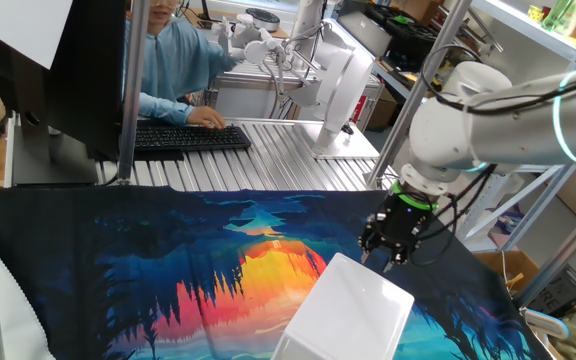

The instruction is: Grasp the handle and close the drawer

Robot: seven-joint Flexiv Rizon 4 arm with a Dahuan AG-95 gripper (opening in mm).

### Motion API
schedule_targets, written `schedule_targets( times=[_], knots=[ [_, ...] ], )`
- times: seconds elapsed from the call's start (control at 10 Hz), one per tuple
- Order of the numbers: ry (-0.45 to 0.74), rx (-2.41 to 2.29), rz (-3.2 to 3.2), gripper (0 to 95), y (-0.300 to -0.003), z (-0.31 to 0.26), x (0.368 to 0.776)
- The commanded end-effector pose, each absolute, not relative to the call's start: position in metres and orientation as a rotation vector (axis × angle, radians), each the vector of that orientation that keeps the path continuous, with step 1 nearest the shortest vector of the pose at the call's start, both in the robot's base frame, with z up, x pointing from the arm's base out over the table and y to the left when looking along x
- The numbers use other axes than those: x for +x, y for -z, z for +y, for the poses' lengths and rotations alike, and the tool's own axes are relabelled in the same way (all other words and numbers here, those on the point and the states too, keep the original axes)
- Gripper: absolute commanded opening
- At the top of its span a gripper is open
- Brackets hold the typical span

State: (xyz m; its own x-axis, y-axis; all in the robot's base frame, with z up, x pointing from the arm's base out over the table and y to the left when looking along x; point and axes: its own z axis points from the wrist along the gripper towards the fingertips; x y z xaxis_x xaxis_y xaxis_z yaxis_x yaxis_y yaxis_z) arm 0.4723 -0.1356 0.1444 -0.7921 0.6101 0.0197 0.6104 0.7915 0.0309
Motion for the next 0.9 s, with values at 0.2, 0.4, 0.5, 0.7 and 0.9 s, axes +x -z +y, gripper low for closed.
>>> schedule_targets(
  times=[0.2,0.4,0.5,0.7,0.9],
  knots=[
    [0.056,-1.040,-2.948,38.0,-0.1445,-0.1355,0.4732],
    [0.057,-1.028,-2.952,38.0,-0.1445,-0.1355,0.4732],
    [0.058,-1.023,-2.953,38.0,-0.1445,-0.1355,0.4732],
    [0.059,-1.024,-2.953,38.0,-0.1445,-0.1355,0.4732],
    [0.060,-1.028,-2.951,38.0,-0.1445,-0.1355,0.4732]
  ],
)
